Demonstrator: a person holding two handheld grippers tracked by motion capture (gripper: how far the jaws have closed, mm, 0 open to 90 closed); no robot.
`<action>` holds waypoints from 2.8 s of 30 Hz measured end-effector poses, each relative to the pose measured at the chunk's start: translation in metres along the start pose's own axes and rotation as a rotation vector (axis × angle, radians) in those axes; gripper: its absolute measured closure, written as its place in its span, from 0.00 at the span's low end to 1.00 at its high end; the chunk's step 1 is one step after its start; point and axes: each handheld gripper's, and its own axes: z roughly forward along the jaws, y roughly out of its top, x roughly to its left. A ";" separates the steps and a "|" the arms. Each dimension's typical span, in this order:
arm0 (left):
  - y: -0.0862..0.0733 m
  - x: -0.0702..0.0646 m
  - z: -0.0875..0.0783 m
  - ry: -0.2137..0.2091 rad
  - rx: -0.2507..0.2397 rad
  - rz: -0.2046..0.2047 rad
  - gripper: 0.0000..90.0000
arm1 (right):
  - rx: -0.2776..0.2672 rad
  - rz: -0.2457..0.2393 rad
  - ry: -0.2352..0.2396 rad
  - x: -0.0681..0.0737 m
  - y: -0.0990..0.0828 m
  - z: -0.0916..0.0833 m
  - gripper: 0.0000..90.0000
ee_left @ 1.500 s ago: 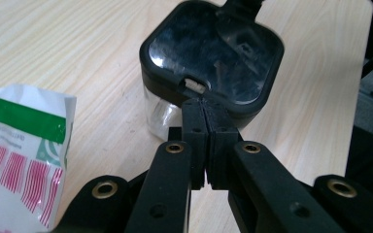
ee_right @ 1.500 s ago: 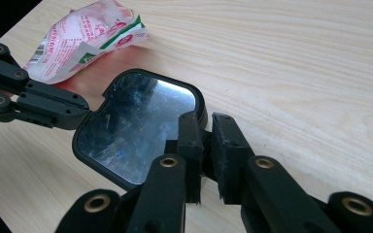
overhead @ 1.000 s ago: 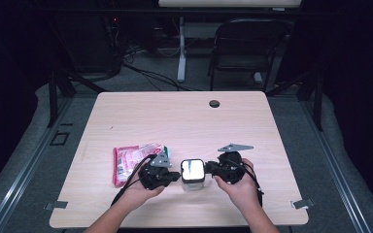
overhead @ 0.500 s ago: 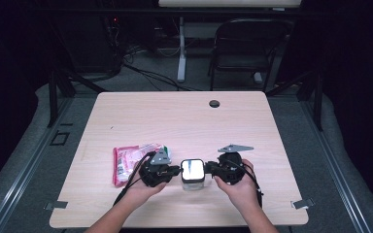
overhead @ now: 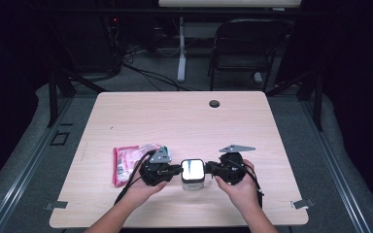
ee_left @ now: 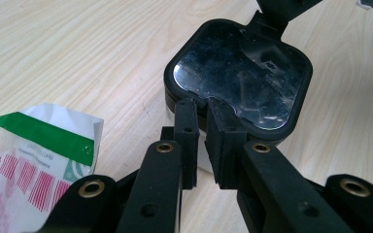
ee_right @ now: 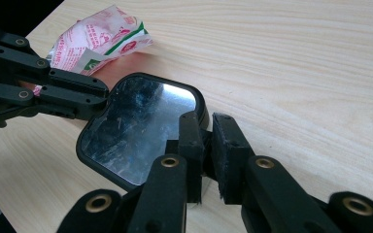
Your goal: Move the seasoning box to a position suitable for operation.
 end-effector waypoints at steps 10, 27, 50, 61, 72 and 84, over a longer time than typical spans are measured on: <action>-0.005 0.002 -0.004 -0.047 0.044 0.052 0.94 | -0.006 0.004 -0.001 0.001 -0.001 0.000 0.92; -0.011 -0.004 -0.005 -0.121 0.069 0.091 1.00 | 0.006 -0.005 0.001 0.003 0.001 0.001 0.93; -0.008 -0.005 -0.007 -0.106 0.050 0.094 1.00 | -0.002 -0.012 -0.008 0.004 0.000 0.002 0.93; 0.001 -0.009 -0.009 -0.112 0.022 0.097 1.00 | -0.007 -0.039 -0.018 0.008 -0.001 -0.002 0.81; 0.015 -0.013 -0.005 -0.123 0.017 0.100 1.00 | 0.003 -0.097 0.026 0.016 -0.005 -0.024 0.60; 0.025 -0.016 -0.005 -0.124 -0.014 0.085 1.00 | 0.022 -0.155 0.031 0.028 -0.013 -0.025 0.54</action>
